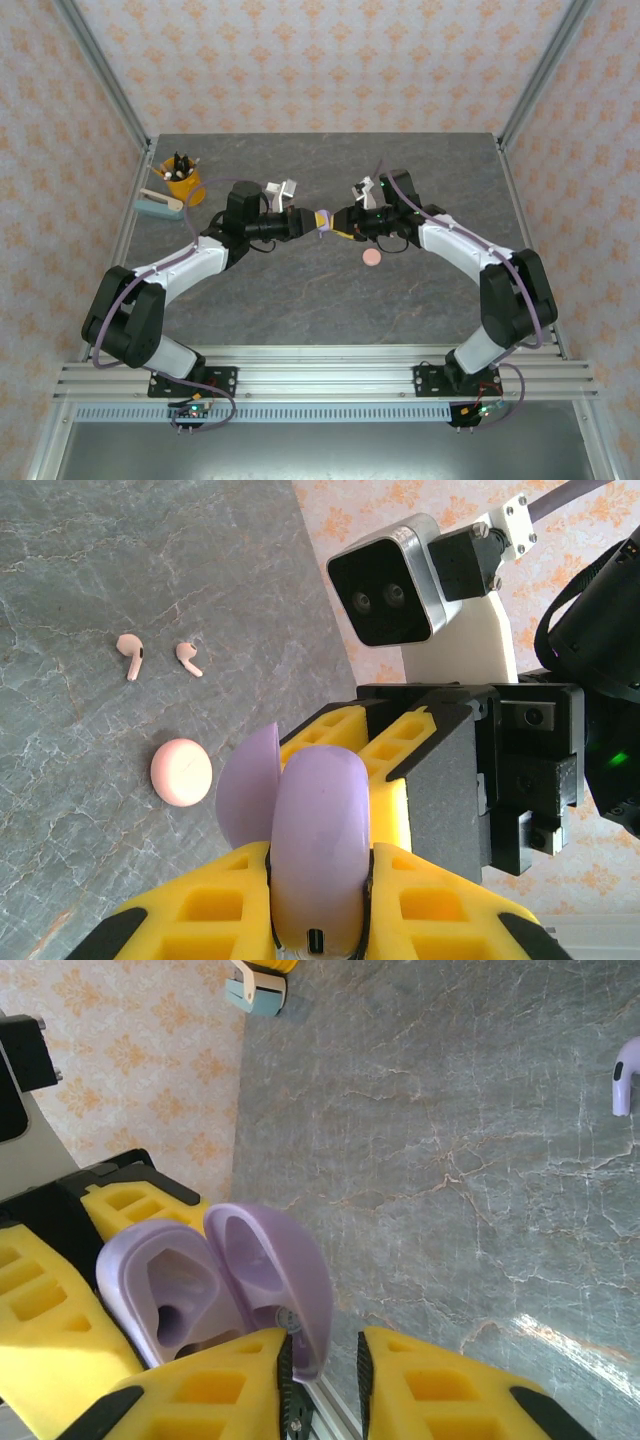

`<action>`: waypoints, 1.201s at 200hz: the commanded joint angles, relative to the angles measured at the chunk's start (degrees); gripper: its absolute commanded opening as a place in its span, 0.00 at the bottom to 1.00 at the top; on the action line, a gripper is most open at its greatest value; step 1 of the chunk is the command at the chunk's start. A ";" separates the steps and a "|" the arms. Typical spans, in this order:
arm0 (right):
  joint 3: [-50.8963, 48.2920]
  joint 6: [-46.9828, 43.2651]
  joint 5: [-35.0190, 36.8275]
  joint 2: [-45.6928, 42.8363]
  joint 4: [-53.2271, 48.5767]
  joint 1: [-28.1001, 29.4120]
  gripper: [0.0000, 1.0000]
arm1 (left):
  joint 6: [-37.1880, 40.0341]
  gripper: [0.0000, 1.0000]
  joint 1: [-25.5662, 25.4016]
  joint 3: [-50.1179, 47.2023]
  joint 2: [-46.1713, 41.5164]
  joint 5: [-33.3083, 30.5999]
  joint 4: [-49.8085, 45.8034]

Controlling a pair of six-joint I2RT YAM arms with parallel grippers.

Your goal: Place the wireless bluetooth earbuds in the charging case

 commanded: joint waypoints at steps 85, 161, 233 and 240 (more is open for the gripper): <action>2.15 1.02 -0.09 3.46 3.13 -1.66 0.23 | 0.66 0.06 -1.47 1.57 0.76 1.59 0.67; 4.14 1.23 -1.32 5.33 3.13 -1.65 0.11 | 0.40 0.06 -2.36 1.91 1.69 1.16 1.20; 4.79 0.96 0.05 5.37 1.51 -1.64 0.03 | 0.75 0.21 -2.39 1.83 1.66 -1.09 -0.47; 4.91 0.91 0.25 5.47 1.28 -1.66 0.02 | 0.75 0.24 -2.41 1.81 1.60 -1.26 -0.63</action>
